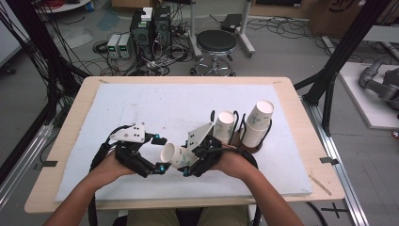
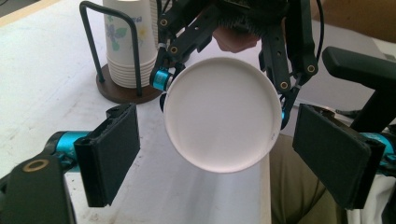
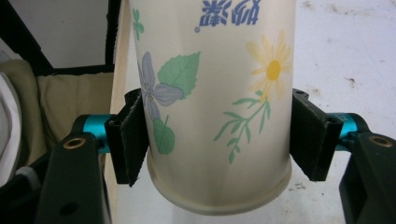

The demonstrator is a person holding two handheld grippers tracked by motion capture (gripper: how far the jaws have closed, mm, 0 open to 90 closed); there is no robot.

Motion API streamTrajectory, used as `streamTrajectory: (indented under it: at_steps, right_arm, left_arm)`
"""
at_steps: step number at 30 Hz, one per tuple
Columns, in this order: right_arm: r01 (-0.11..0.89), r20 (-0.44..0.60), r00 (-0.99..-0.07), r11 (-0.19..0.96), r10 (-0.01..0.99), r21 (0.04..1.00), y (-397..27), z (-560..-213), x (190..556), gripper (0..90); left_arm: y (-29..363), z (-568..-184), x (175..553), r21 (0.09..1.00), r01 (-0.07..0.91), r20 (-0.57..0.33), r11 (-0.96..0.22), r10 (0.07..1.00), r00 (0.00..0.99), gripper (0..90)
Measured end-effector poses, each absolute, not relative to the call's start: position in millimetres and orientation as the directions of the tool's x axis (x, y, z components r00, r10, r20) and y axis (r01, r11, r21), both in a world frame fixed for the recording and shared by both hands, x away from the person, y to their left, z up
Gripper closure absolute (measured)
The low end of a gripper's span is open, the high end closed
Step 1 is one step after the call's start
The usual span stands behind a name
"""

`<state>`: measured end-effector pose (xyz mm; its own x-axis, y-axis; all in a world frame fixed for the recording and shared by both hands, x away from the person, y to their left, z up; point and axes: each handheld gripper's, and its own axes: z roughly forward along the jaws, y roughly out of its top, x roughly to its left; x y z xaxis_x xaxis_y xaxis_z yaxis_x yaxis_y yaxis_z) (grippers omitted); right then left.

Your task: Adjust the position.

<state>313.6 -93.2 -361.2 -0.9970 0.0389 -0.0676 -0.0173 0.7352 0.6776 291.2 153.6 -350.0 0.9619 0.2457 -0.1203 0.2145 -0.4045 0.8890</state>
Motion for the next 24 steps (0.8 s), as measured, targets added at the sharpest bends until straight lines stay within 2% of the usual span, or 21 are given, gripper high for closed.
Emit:
streamTrajectory:
  at_steps: [17, 24]
  right_arm:
    - [-0.039, -0.062, -0.998, 0.812, -0.004, 0.582, -79, -359, 311, 30.3]
    - [-0.036, -0.052, -0.999, 0.828, -0.008, 0.559, -77, -362, 311, 30.3]
  left_arm:
    - [143, -351, 294, 0.845, 0.207, -0.117, -0.494, 0.208, 0.971, 21.4]
    - [140, -355, 297, 0.824, 0.204, -0.115, -0.529, 0.195, 0.974, 31.6]
